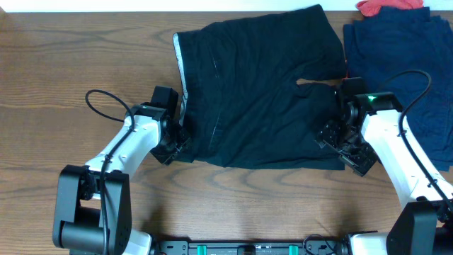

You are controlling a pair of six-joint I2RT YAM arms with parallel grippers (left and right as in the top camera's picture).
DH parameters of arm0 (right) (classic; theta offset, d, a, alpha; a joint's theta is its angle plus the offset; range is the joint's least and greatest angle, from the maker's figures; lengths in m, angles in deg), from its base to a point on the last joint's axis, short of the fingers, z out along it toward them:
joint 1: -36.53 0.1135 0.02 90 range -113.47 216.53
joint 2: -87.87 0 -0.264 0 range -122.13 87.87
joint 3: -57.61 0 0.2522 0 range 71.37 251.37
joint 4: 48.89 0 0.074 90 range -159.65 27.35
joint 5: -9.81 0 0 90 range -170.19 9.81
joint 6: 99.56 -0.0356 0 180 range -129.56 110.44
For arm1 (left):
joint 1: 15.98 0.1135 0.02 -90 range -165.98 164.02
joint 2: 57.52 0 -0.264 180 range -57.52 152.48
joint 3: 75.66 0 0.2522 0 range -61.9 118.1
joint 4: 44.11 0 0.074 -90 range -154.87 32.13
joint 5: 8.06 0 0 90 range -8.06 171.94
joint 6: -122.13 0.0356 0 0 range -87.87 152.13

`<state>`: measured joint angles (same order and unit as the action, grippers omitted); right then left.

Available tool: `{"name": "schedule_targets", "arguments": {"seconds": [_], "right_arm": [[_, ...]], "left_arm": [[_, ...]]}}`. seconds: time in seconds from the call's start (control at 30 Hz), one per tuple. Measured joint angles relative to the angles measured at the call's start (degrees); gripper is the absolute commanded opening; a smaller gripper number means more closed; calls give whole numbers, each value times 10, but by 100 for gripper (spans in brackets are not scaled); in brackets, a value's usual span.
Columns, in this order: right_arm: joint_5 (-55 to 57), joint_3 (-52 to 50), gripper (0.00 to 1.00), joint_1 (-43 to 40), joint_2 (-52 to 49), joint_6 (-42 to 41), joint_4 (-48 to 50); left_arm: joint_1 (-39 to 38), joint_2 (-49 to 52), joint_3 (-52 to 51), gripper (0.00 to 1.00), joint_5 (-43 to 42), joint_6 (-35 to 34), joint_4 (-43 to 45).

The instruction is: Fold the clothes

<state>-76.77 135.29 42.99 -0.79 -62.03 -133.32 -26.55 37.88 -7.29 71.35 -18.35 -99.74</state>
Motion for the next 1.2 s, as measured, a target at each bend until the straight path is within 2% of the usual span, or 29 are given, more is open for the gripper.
{"name": "schedule_targets", "arguments": {"seconds": [0.4, 1.1, 1.13, 1.2], "right_arm": [[0, 0, 99, 0, 0, 5, 11], [0, 0, 97, 3, 0, 6, 9], [0, 0, 97, 5, 0, 6, 9], [0, 0, 97, 11, 0, 6, 9]], "left_arm": [[-1, 0, 0, 52, -29, 72, -28], [-57, 0, -2, 51, 24, 38, 23], [-57, 0, -3, 50, 26, 38, 23], [-57, 0, -7, 42, 31, 37, 23]]}}
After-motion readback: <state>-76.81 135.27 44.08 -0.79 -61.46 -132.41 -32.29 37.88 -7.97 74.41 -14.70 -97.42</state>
